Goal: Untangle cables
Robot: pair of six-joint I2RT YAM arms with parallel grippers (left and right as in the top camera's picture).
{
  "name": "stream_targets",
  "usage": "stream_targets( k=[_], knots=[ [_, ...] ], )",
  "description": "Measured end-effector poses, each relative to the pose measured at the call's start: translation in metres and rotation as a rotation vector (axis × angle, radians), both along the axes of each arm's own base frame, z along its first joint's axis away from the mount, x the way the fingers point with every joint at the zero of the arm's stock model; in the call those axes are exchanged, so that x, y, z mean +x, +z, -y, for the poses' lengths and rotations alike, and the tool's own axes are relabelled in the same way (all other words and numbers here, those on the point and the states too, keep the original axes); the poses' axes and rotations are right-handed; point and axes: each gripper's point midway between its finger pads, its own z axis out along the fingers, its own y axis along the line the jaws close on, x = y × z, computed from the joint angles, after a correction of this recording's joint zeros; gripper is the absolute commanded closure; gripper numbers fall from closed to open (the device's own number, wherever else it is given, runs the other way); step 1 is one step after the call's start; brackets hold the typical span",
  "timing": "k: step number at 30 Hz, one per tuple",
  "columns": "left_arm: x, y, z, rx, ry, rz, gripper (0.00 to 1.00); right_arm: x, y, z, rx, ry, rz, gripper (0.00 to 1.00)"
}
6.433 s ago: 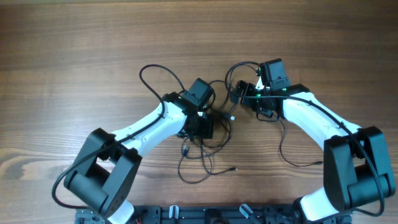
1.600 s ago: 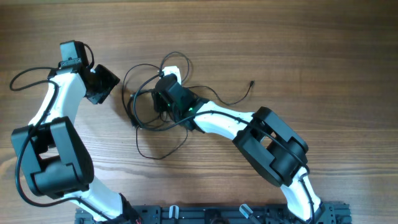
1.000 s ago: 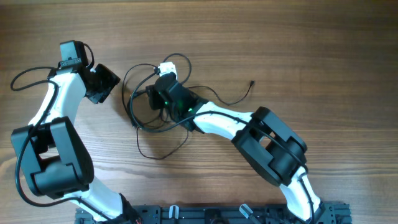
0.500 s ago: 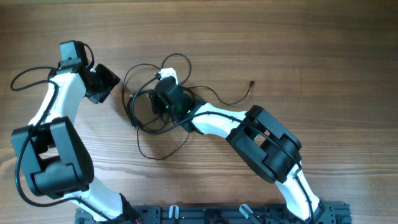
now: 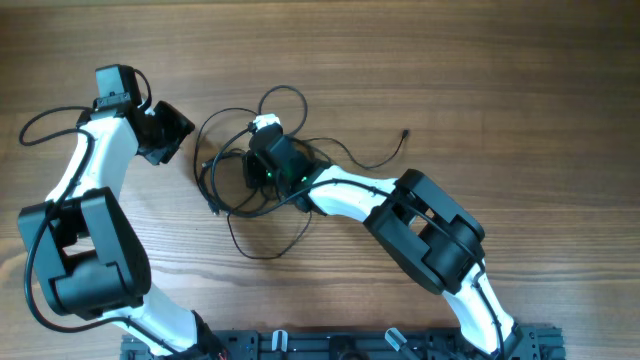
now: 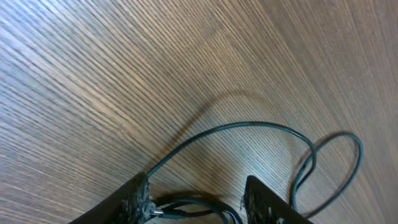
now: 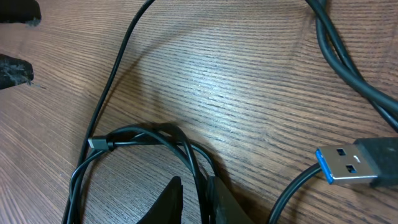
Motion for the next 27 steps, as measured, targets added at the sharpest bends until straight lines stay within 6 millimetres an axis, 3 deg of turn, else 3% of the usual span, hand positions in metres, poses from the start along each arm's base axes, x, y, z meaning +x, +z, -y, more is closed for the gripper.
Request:
stream_targets(
  k=[8, 9, 10, 17, 20, 25, 27],
  knots=[
    [0.000, 0.001, 0.002, -0.011, -0.005, 0.003, 0.49, -0.001, -0.001, 0.000, -0.002, 0.001, -0.003, 0.83],
    [0.000, 0.001, 0.002, -0.011, -0.005, 0.003, 0.49, -0.001, -0.001, 0.000, -0.002, 0.001, -0.003, 0.94],
    [0.000, 0.001, 0.002, -0.011, -0.005, 0.003, 0.49, -0.001, -0.001, 0.000, -0.002, 0.001, -0.003, 0.96],
    [0.003, 0.002, 0.007, -0.029, -0.030, 0.020, 0.53, -0.001, 0.004, -0.002, 0.029, 0.029, -0.020, 0.96],
    [0.007, 0.007, 0.016, -0.065, -0.089, 0.055, 0.55, 0.003, 0.015, 0.001, 0.051, 0.031, -0.024, 0.95],
    [0.012, 0.017, 0.036, -0.144, -0.211, 0.130, 0.50, 0.023, 0.092, 0.024, 0.131, 0.001, 0.023, 0.96],
    [0.014, 0.022, 0.045, -0.180, -0.262, 0.163, 0.43, 0.028, 0.128, 0.038, 0.160, -0.018, 0.047, 0.96]
  ],
)
